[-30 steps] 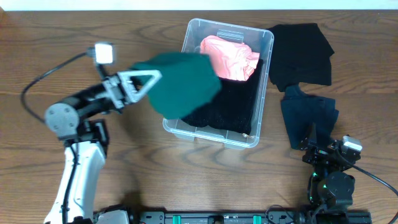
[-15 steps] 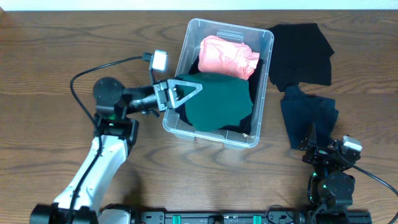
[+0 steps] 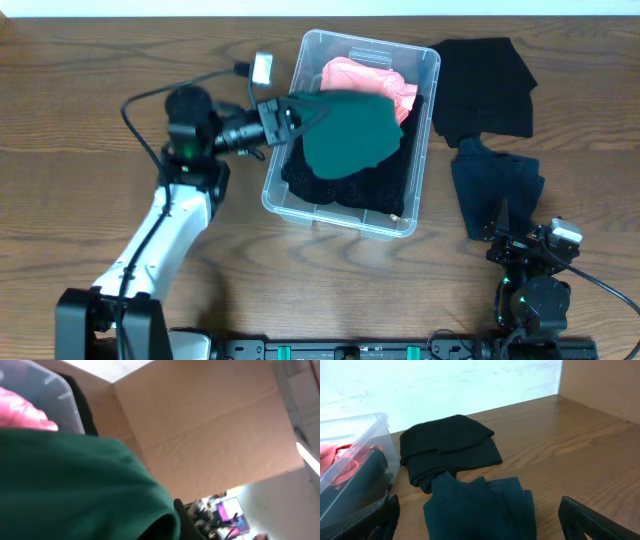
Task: Pack container
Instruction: 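Lift the green garment and carry it right over the container, then lower the green garment into the container beside the pink garment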
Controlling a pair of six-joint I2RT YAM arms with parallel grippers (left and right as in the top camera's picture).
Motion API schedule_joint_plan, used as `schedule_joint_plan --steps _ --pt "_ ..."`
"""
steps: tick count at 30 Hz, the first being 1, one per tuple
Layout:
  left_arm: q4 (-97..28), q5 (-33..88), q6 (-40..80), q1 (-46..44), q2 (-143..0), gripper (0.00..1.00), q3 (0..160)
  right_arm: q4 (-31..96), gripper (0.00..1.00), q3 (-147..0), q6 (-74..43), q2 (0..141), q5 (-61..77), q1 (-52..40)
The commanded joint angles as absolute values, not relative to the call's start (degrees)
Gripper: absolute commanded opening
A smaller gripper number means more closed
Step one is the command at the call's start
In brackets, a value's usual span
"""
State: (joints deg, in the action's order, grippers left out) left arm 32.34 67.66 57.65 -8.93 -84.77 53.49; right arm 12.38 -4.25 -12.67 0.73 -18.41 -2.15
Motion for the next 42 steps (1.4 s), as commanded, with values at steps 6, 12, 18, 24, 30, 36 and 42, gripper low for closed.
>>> schedule_joint_plan --steps 6,12,18,24,30,36,42 --pt "-10.72 51.83 35.88 -10.31 -84.23 0.06 72.31 12.45 0.99 -4.05 -13.23 0.49 -18.41 -1.89" --pt "-28.34 35.79 23.62 -16.6 -84.23 0.06 80.75 12.45 0.99 -4.05 -13.26 0.49 -18.41 -1.89" --pt "-30.7 23.57 18.94 -23.99 -84.6 0.06 81.67 12.45 0.99 -4.05 -13.26 0.49 -18.41 -1.89" --pt "-28.38 16.8 17.12 -29.17 -87.07 0.06 81.87 12.45 0.99 -4.05 -13.26 0.49 -18.41 -1.89" --pt "-17.02 16.82 19.94 -29.98 -87.99 0.06 81.91 12.45 0.99 -4.05 -13.26 0.49 -18.41 -1.89" --pt "-7.4 16.8 23.27 -29.98 -88.09 0.06 83.09 12.45 0.99 -4.05 -13.26 0.49 -18.41 -1.89" --pt "-7.33 13.58 26.74 -30.74 -88.92 0.06 82.94 12.45 0.99 -4.05 -13.26 0.49 -18.41 -1.89"
